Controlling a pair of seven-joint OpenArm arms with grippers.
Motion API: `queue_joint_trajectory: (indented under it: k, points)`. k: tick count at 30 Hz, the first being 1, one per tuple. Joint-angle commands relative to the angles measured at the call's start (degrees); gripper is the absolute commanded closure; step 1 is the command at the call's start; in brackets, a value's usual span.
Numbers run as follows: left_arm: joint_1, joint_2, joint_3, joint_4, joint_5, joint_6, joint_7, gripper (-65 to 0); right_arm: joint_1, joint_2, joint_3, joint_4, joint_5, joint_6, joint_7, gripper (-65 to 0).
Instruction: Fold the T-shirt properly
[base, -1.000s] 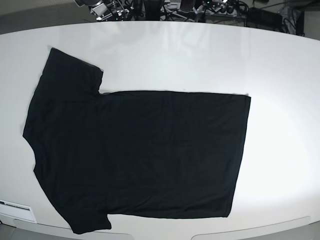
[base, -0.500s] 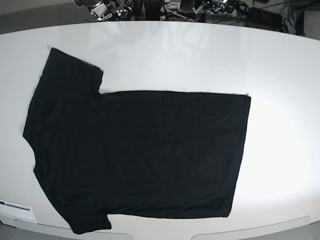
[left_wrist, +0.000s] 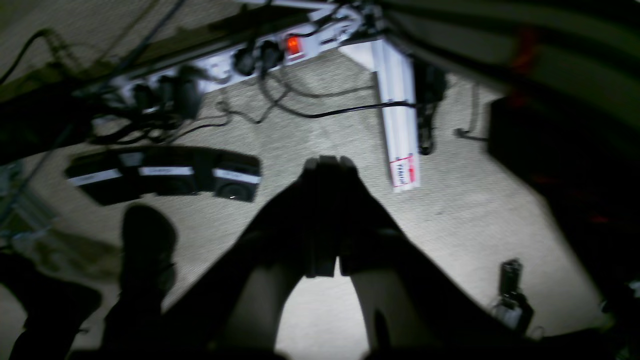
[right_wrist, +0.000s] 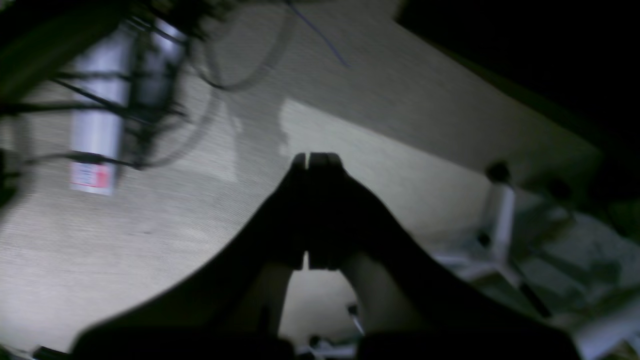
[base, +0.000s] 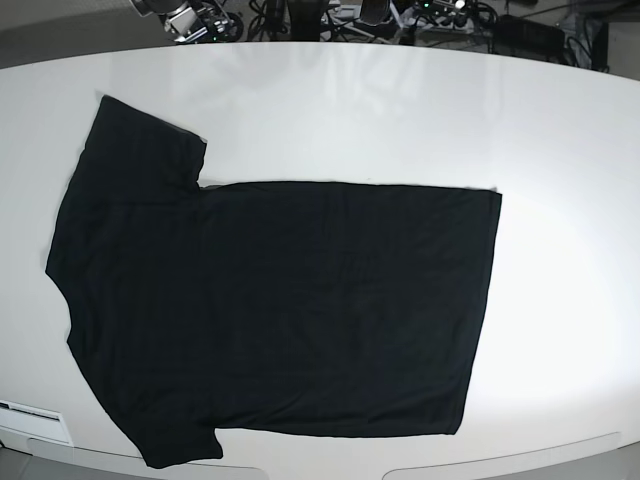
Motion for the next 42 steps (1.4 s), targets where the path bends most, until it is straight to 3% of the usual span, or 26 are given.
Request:
queue_joint_trajectory:
  k: [1,9,15,19,21,27,32,36,42]
  points:
    - [0.15,-0.68,0.00,0.35,0.15,-0.11,0.22,0.0,-0.20,1.05,0.00,0.52,0.09,0.70,-0.44,0.0]
    - [2.34,-4.76,0.00,3.15,0.09,-0.68,4.94,0.0,-6.54,4.98,0.00,0.66,0.24,13.99,1.18,0.0]
    - [10.62,-8.87,0.02,15.04,-3.10,-5.86,11.63,0.0,-14.21,5.51,0.00,6.75,0.24,17.00,-0.96,0.0]
    - [18.18,-12.61,0.02,26.58,-6.49,-6.43,15.61,0.0,-21.05,6.95,0.00,18.78,0.28,20.33,-7.48,0.0]
    - [22.56,-14.71,0.00,33.79,-6.88,-6.40,17.00,0.0,-25.11,7.98,0.00,26.23,0.26,20.44,-9.99,0.0]
    - [36.48,-22.99,0.00,57.07,-7.58,-6.29,17.49,0.0,-38.34,13.11,0.00,48.17,0.24,17.40,-11.37,0.0]
    - [46.40,-31.17,-0.22,74.29,-3.63,-1.40,18.43,0.0,-48.30,18.93,0.00,64.59,-1.44,11.96,-12.50,0.0]
    - [53.55,-35.26,-4.59,87.10,1.92,1.51,20.94,0.0,-54.99,23.28,0.02,78.34,-10.51,4.31,-16.76,0.0]
    - [62.01,-37.03,-18.25,101.68,1.66,1.51,20.98,0.0,-62.99,26.93,0.07,94.53,-24.00,-5.90,-19.63,0.0]
